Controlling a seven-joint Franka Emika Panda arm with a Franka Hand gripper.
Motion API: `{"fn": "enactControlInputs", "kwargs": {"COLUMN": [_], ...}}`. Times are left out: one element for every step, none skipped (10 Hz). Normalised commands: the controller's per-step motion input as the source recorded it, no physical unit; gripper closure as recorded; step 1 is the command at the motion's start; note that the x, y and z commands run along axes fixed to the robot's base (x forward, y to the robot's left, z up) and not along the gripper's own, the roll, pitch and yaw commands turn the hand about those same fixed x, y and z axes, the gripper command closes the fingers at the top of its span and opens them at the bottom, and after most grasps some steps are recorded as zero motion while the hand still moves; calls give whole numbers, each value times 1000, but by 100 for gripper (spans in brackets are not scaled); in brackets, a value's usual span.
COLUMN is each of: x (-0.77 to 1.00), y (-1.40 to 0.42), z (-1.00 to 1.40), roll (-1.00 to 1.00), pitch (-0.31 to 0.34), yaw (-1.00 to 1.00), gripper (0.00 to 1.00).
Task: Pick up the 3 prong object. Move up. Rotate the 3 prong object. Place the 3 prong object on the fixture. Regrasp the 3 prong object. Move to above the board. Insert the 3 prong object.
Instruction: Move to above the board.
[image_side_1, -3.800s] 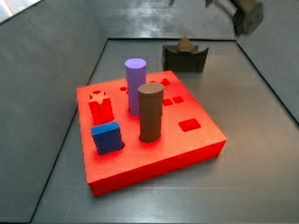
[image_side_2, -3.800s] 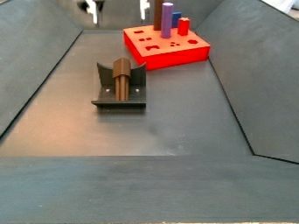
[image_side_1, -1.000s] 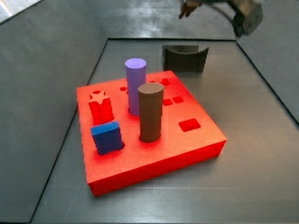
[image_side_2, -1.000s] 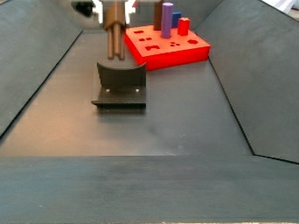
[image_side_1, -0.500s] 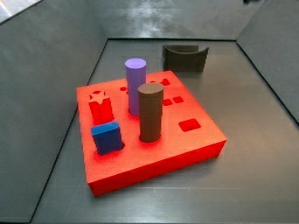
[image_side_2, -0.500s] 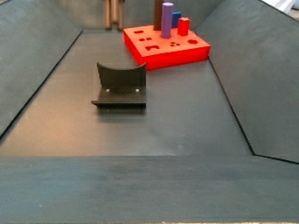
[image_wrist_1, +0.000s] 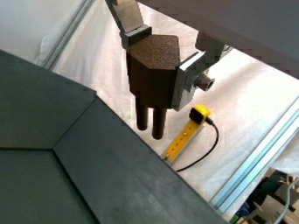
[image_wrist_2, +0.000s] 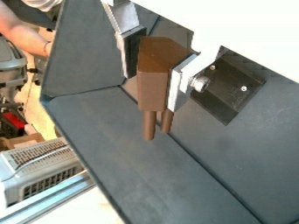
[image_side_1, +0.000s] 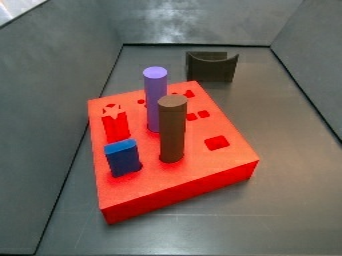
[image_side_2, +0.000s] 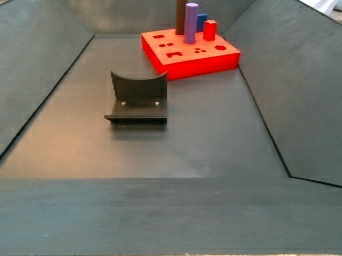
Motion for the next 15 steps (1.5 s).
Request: {"fn": "enactControlInputs", "kwargs": {"x": [18,19,-441,-445,-468,-473,-481,-496,-506,-519,-550,-479,-336,-187,-111], "y": [-21,-21,-1000,-1000,-1000,-1000,-1000,-1000,-1000,-1000,-1000,-813,-522,-220,-80], "z": [330,218,46,59,61,51,53,56,53,58,56,43,31,8,2], "roll": [-42,-40,-1000,-1000,-1000,-1000,-1000,-1000,-1000,-1000,-1000,-1000,-1000,-936,-712], "pitch": [87,88,-4,-13,-16,-18,-17,-11,-8,-5,-5,-6,-11,-9,-14], "yaw": [90,92,-97,-99,-98,-98,-105,-108,-109,-108,-107,-104,-99,-81,-53], "gripper": [100,100,100,100,100,100,100,100,100,100,100,100,100,100,100]}}
